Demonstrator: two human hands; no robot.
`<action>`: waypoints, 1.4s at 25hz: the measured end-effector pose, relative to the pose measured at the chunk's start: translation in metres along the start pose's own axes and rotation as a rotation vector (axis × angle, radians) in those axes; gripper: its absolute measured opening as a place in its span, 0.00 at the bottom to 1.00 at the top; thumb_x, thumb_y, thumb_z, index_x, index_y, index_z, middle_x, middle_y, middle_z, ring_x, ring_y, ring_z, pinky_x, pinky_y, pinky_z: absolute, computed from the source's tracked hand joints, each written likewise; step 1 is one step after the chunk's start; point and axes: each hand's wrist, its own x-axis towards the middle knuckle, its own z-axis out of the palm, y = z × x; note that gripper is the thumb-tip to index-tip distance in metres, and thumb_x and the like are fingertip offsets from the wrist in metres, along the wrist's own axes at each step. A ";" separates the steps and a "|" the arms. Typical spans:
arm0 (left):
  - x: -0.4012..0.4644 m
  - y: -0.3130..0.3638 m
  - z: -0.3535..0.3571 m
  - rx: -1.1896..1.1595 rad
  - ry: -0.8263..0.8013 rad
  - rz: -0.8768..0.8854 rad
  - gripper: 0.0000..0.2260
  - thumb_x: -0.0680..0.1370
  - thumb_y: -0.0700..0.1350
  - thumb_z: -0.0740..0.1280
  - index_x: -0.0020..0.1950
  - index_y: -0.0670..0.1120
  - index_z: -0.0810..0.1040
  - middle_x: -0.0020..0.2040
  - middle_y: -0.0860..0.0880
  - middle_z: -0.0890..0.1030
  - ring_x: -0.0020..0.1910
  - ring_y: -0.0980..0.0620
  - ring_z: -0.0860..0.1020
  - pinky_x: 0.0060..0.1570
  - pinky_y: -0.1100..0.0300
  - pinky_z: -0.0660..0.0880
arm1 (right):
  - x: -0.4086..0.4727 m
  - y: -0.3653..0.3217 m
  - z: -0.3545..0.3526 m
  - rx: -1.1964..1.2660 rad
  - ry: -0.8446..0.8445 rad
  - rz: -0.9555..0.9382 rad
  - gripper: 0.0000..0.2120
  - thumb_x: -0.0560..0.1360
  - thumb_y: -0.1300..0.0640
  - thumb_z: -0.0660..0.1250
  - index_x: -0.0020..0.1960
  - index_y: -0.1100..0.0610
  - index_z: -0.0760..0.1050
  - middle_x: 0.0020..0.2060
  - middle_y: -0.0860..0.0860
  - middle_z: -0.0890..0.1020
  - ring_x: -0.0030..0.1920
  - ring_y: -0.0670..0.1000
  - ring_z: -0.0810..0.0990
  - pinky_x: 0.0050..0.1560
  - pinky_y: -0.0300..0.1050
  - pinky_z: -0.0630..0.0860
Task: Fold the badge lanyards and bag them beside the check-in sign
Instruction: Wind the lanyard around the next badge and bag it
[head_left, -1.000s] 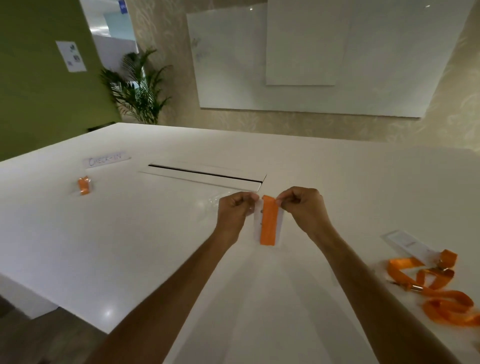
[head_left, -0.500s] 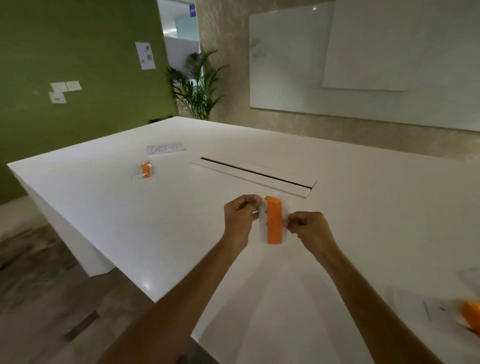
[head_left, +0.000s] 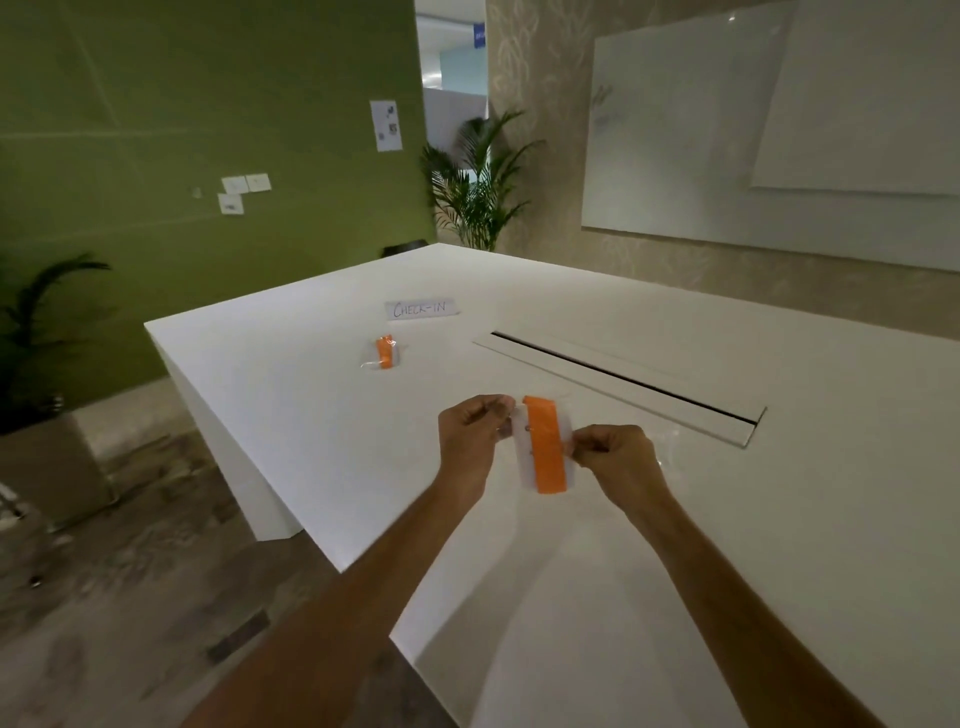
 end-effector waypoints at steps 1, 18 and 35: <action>0.010 0.002 -0.011 0.008 0.006 0.001 0.04 0.75 0.36 0.68 0.43 0.41 0.82 0.38 0.46 0.83 0.39 0.50 0.82 0.40 0.58 0.80 | 0.008 -0.003 0.012 0.008 -0.007 -0.001 0.08 0.68 0.65 0.72 0.41 0.52 0.84 0.30 0.38 0.82 0.35 0.39 0.81 0.41 0.34 0.75; 0.180 -0.039 -0.208 0.871 0.048 0.010 0.13 0.78 0.53 0.63 0.57 0.49 0.80 0.58 0.52 0.81 0.52 0.56 0.77 0.52 0.63 0.69 | 0.147 -0.008 0.187 0.084 -0.170 0.074 0.05 0.72 0.64 0.70 0.47 0.61 0.83 0.35 0.51 0.82 0.36 0.46 0.78 0.40 0.40 0.71; 0.257 -0.108 -0.251 1.583 -0.121 -0.077 0.37 0.75 0.67 0.46 0.77 0.44 0.49 0.79 0.48 0.51 0.77 0.49 0.46 0.74 0.43 0.42 | 0.286 0.025 0.264 0.229 -0.179 0.388 0.03 0.73 0.65 0.68 0.46 0.61 0.80 0.36 0.55 0.80 0.35 0.51 0.77 0.34 0.42 0.73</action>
